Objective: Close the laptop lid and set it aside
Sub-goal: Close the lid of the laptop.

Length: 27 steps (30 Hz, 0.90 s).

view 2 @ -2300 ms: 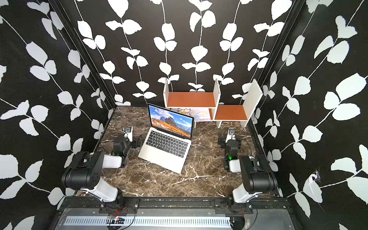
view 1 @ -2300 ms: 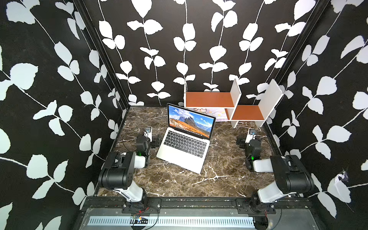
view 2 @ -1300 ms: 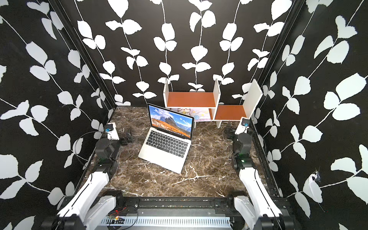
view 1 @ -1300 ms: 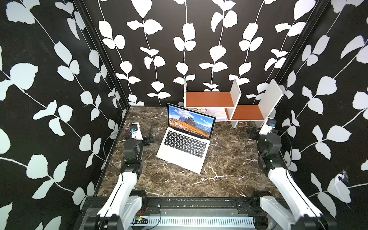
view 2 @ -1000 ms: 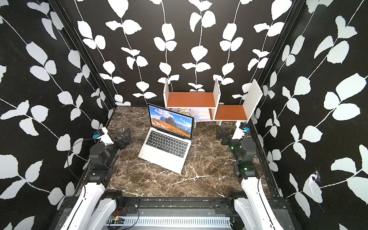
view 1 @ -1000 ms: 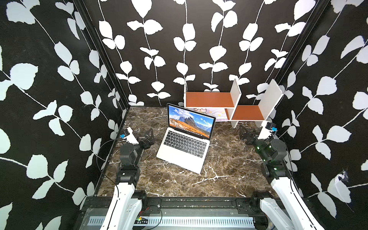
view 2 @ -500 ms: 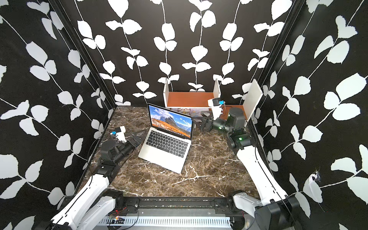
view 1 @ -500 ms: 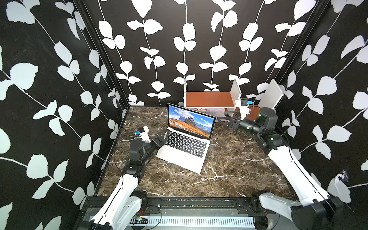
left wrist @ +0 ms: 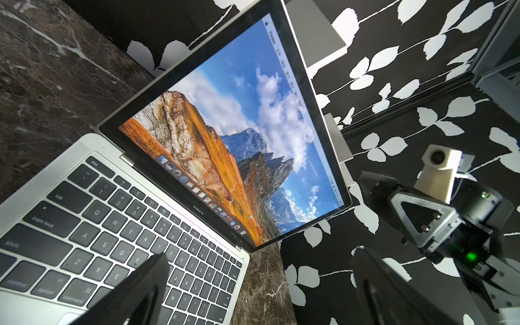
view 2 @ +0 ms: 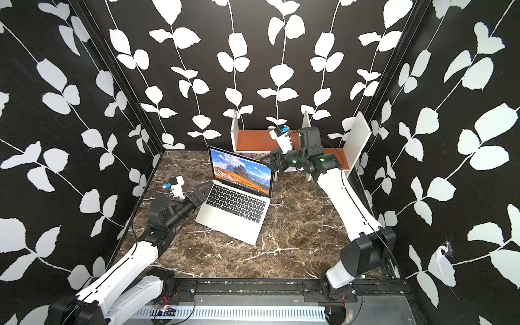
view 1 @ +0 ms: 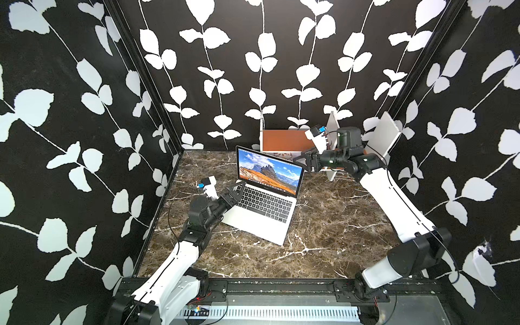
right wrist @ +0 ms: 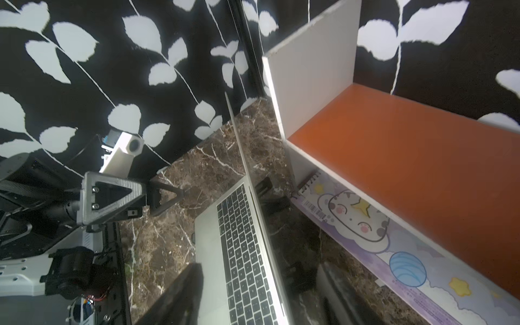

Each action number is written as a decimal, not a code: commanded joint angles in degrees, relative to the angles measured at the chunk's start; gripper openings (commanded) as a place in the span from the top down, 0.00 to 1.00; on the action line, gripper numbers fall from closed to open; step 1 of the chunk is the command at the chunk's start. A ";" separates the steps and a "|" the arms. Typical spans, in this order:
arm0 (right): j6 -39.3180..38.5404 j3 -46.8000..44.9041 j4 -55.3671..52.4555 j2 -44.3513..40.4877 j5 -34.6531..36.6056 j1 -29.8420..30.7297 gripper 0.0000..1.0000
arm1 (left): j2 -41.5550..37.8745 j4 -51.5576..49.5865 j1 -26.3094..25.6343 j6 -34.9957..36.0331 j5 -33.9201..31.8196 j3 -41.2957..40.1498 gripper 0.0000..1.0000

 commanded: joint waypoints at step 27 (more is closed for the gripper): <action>-8.37 11.28 -12.09 9.13 0.26 2.99 0.86 | 6.70 7.64 -0.20 1.92 -0.21 1.06 0.01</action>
